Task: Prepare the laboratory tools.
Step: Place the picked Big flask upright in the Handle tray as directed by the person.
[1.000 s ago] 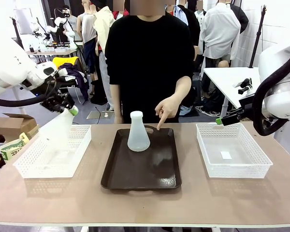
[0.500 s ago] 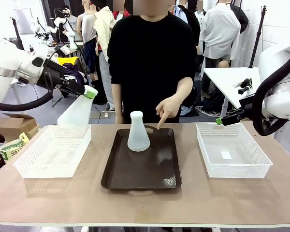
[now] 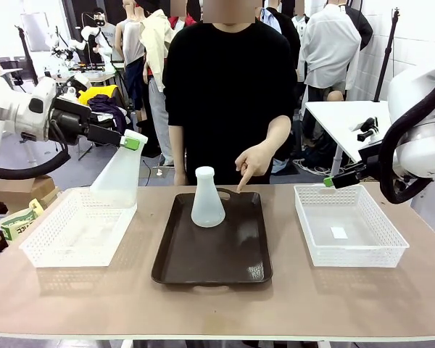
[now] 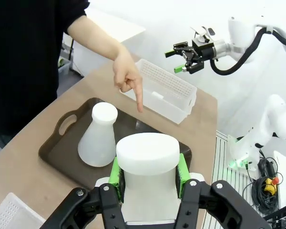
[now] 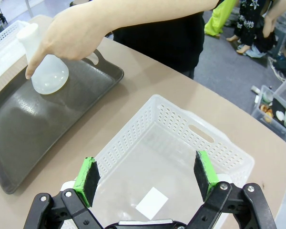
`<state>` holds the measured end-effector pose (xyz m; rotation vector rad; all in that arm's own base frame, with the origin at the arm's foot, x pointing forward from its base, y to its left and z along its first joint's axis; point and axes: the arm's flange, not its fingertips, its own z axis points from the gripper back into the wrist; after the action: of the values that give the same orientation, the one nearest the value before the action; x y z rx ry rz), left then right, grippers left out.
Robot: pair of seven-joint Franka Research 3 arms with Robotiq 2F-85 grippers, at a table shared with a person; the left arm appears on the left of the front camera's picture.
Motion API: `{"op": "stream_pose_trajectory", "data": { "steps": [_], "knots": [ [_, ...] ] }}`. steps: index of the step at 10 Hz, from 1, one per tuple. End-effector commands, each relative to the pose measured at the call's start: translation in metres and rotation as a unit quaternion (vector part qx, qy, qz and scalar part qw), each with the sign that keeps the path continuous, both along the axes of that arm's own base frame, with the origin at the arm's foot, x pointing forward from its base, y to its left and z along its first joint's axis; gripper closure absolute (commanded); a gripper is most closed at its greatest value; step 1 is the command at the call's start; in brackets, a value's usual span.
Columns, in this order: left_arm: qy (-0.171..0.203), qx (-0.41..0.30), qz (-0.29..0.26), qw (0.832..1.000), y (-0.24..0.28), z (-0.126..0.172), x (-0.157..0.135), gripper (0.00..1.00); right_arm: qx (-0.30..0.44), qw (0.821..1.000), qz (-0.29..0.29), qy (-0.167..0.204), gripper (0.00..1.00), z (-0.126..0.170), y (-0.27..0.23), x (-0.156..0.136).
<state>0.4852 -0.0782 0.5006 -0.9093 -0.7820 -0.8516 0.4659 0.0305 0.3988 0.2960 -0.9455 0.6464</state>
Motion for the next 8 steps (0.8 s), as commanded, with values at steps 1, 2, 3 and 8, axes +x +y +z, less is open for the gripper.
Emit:
{"op": "stream_pose_trajectory", "data": {
  "steps": [1, 2, 3, 8],
  "knots": [
    [-0.037, 0.007, -0.007, 0.999, -0.015, 0.005, -0.001, 1.0, 0.0, 1.0, -0.001, 0.001, 0.0, 0.0, -0.001, -0.001],
    [-0.037, 0.007, -0.007, 0.999, -0.015, 0.005, -0.001, 1.0, 0.0, 1.0, -0.001, 0.001, 0.0, 0.0, -0.001, -0.001],
    [-0.007, 0.004, -0.005, 1.0, -0.005, 0.001, 0.0, 1.0, 0.0, 1.0, -0.001, 0.001, 0.0, 0.0, -0.001, -0.001],
    [-0.17, -0.079, -0.132, 0.973, -0.106, -0.058, -0.036, 1.0, 0.0, 1.0, -0.001, 0.001, 0.0, 0.0, -0.001, -0.001]
  ]
}}
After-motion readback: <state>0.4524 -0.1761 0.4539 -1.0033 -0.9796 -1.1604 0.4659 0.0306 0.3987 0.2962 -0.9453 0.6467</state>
